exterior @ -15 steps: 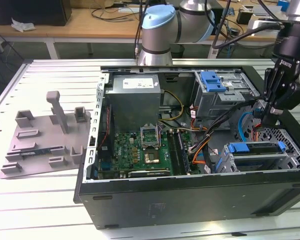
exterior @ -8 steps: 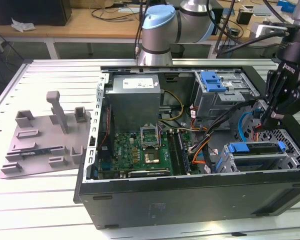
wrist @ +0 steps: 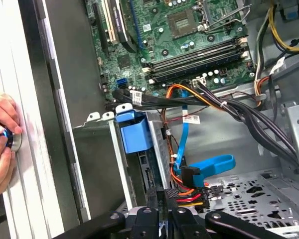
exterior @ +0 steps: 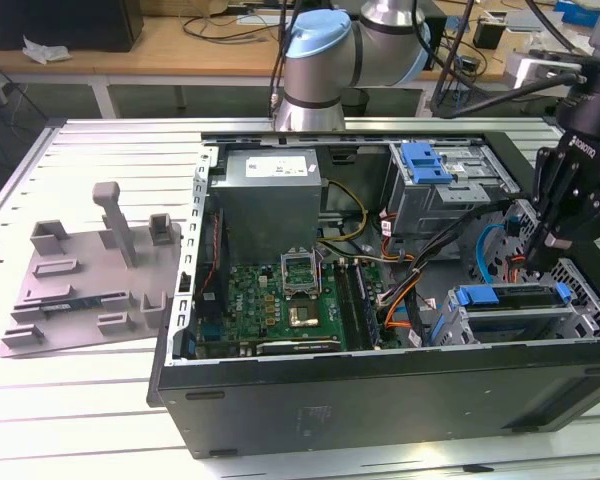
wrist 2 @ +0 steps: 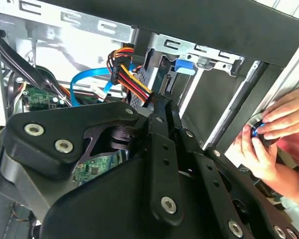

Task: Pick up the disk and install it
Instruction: 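Insert the first disk wire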

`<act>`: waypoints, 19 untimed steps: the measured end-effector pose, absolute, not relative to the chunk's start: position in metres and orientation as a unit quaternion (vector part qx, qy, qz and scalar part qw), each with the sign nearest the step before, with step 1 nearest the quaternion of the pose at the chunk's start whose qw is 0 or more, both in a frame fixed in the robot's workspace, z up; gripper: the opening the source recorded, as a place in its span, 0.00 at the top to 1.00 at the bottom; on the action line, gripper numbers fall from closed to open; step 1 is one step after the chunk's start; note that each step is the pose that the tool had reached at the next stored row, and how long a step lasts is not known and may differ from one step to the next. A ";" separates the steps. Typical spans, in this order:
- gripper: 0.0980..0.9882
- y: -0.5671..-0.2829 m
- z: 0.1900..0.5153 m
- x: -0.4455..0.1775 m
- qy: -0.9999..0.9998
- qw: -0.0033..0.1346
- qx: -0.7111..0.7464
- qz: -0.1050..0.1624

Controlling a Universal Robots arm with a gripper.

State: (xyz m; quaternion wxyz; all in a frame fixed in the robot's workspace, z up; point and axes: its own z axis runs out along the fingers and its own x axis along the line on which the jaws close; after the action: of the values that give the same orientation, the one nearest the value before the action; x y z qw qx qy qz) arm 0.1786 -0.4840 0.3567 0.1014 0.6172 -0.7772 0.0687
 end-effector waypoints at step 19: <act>0.92 -0.500 0.357 0.175 -0.744 0.066 0.664 0.047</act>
State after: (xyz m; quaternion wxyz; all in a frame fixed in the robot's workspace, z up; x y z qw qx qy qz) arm 0.1750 -0.5000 0.3567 0.0660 0.6637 -0.7436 0.0468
